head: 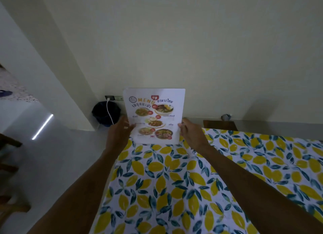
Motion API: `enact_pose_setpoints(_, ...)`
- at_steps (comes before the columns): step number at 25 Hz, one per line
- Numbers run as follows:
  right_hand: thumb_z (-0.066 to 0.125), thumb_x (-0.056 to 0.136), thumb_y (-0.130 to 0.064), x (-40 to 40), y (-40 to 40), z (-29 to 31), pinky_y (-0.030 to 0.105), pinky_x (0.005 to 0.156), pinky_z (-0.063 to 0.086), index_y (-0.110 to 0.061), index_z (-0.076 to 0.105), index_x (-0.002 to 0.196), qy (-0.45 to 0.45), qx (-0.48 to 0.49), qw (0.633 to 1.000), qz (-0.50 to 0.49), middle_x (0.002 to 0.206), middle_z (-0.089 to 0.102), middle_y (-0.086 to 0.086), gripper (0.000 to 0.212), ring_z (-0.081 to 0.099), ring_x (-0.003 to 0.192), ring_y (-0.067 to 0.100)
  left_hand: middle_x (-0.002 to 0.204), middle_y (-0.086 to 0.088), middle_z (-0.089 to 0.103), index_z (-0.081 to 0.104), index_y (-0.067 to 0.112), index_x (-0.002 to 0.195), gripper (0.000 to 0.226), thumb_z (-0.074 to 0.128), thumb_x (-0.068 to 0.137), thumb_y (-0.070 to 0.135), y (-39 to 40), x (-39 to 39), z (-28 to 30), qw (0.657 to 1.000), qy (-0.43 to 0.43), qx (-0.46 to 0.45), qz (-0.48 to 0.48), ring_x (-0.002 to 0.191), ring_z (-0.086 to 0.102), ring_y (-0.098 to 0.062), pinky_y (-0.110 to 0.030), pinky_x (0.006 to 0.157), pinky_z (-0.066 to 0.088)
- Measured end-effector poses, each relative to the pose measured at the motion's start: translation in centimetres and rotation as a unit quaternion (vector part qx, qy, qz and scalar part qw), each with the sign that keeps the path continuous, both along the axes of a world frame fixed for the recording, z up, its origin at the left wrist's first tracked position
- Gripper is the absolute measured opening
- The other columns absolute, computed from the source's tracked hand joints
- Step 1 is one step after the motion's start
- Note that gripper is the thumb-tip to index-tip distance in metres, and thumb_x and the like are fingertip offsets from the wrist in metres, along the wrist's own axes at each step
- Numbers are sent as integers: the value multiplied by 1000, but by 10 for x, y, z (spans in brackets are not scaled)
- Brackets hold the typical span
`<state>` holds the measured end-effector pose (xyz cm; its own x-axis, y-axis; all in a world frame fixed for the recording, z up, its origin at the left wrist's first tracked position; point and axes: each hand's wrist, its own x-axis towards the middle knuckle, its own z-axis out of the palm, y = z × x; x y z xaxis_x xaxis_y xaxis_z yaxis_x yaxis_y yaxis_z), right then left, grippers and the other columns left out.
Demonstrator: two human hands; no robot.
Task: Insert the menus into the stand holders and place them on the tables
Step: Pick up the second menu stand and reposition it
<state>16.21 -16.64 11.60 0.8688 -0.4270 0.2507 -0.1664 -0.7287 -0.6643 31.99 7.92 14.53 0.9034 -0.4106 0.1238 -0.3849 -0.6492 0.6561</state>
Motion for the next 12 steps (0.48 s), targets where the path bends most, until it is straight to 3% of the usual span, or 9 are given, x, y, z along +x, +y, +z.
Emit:
enact_pose_setpoints(4, 33, 97, -49, 43, -7, -29, 45, 61, 55, -13, 54, 93, 31, 7, 998, -45, 77, 68, 14, 41, 66, 68, 31, 96, 5, 71, 57, 29, 110, 27, 68, 87, 37, -9, 53, -32, 998, 47, -36, -35, 76, 66, -10, -30, 64, 51)
enact_pose_setpoints(7, 38, 97, -44, 67, -14, -49, 47, 62, 57, -13, 55, 95, 53, 4, 996, -66, 83, 70, 15, 35, 69, 73, 32, 104, 7, 75, 57, 33, 117, 31, 65, 88, 42, -16, 84, -59, 995, 64, -41, -60, 79, 69, -5, -31, 71, 56)
enact_pose_setpoints(12, 38, 99, -46, 92, -9, -79, 52, 63, 58, -14, 52, 99, 78, 25, 991, -107, 90, 71, 17, 35, 69, 72, 32, 96, -1, 71, 55, 16, 99, 24, 64, 90, 37, -25, 110, -89, 996, 70, -12, -52, 75, 61, -14, -31, 64, 43)
